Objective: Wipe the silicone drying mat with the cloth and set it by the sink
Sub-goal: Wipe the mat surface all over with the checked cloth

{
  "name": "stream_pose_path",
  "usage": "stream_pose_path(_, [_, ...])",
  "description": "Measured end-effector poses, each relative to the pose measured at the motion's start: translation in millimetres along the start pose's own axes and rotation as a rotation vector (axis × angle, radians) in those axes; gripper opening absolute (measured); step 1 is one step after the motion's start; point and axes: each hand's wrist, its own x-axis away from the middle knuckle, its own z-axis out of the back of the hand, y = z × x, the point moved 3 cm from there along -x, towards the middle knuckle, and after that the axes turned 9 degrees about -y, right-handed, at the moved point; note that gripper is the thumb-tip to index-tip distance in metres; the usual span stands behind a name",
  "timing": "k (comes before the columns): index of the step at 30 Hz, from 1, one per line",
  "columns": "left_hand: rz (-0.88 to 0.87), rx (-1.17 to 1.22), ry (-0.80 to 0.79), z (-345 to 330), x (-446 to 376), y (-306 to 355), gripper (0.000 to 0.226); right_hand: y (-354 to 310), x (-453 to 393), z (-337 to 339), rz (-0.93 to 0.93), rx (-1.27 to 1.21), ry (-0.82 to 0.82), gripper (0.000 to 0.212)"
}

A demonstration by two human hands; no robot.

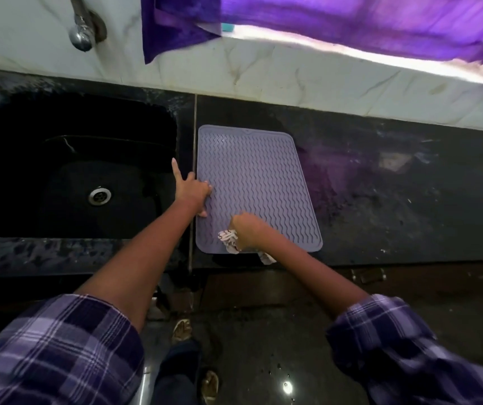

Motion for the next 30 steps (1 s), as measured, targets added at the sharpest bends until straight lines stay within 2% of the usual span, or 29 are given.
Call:
stream_pose_path(2, [0.003,-0.003,-0.001,0,2,1,0.07,3,-1,16,0.021,0.009,-0.039,0.026])
stream_pose_path(3, [0.005,-0.013,0.005,2,3,2,0.07,6,-7,30,0.016,0.0,-0.007,0.025])
stream_pose_path(7, [0.004,-0.051,0.034,9,1,5,0.069,13,-34,68,-0.078,-0.029,0.235,0.027])
stream_pose_path(12, [0.006,-0.07,0.015,8,-3,3,0.056,5,-11,9,0.02,0.048,0.235,0.039])
stream_pose_path(15, [-0.012,-0.042,0.003,9,-4,-1,0.058,7,15,-11,0.112,-0.021,0.125,0.034])
stream_pose_path(18, [0.002,-0.06,-0.016,11,0,2,0.058,15,11,18,0.116,-0.022,-0.032,0.021])
stream_pose_path(20, [0.018,-0.068,0.0,12,1,4,0.057,22,-6,49,0.045,-0.088,0.067,0.007])
stream_pose_path(21, [0.024,-0.07,0.0,13,1,5,0.056,23,-14,59,-0.003,-0.12,0.151,0.007])
stream_pose_path(22, [0.028,-0.067,0.0,13,2,6,0.055,23,-19,61,-0.047,-0.113,0.217,0.01])
stream_pose_path(24, [0.026,-0.062,-0.004,12,3,6,0.053,15,-21,42,-0.078,0.024,0.264,0.027])
stream_pose_path(26, [0.023,-0.066,-0.01,10,2,6,0.055,7,-10,8,-0.024,0.122,0.318,0.035])
stream_pose_path(28, [0.02,-0.064,-0.006,9,1,4,0.059,7,4,-19,0.036,0.161,0.317,0.039])
stream_pose_path(30, [0.013,-0.074,-0.012,8,1,4,0.062,9,16,-29,0.08,0.159,0.21,0.042])
